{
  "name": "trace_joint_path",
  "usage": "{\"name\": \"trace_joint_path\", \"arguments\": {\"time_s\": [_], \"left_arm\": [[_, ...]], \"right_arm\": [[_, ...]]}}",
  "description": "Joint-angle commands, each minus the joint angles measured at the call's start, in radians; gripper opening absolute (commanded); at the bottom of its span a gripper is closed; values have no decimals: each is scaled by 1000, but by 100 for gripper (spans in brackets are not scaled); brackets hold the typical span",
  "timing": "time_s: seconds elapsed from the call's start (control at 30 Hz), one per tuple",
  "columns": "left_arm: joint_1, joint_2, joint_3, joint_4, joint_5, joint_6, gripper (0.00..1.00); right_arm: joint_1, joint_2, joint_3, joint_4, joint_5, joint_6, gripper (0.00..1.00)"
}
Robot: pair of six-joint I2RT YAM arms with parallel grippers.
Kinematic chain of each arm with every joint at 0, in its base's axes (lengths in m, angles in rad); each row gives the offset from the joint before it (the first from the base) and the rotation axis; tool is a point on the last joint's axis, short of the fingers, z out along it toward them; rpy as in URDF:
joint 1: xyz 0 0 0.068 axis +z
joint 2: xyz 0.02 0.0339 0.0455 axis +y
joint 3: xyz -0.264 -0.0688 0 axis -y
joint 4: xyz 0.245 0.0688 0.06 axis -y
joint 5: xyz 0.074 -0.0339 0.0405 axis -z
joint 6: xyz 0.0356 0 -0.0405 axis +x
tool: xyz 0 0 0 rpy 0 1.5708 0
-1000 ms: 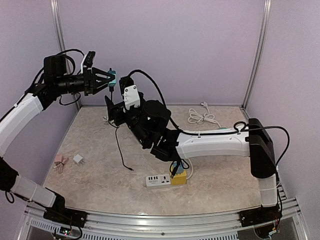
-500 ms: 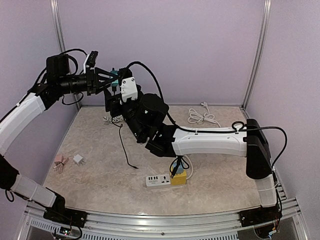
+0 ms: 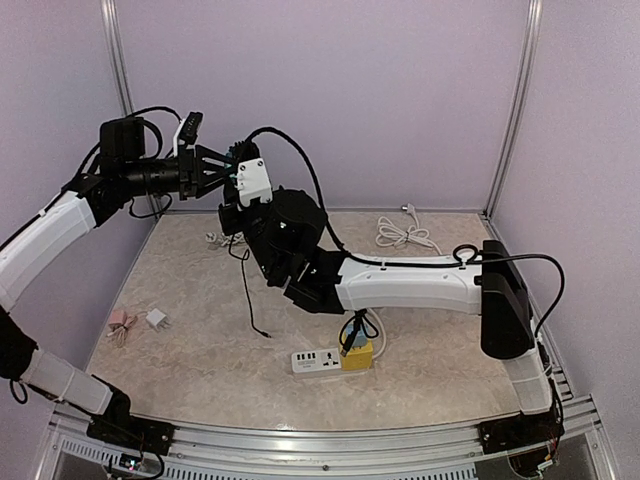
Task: Insert the plug
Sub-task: Pick up the plug from the center of the board, then move the socket to the center of the board.
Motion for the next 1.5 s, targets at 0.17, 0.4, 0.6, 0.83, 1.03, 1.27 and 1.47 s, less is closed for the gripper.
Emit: {"name": "trace_joint_path", "arguments": {"time_s": [0.17, 0.4, 0.6, 0.83, 1.03, 1.27, 1.47], "left_arm": [[-8, -16, -20, -12, 2, 24, 3], [25, -33, 38, -100, 5, 159, 68], [105, -70, 174, -261, -10, 453, 70], [204, -100, 166, -267, -57, 522, 70], [93, -88, 55, -334, -258, 765, 71], [-248, 12, -72, -470, -441, 1072, 76], [-527, 152, -205, -431, -629, 1199, 77]], "right_arm": [[-2, -10, 0, 71, 49, -19, 0], [-3, -172, -144, -69, -59, 79, 0], [-27, -375, -187, -464, -587, 322, 0], [-28, -549, -213, -681, -1236, 488, 0], [-28, -712, -351, -916, -1259, 513, 0], [-62, -906, -508, -1150, -1078, 505, 0], [-142, -1125, -594, -1182, -1017, 572, 0]]}}
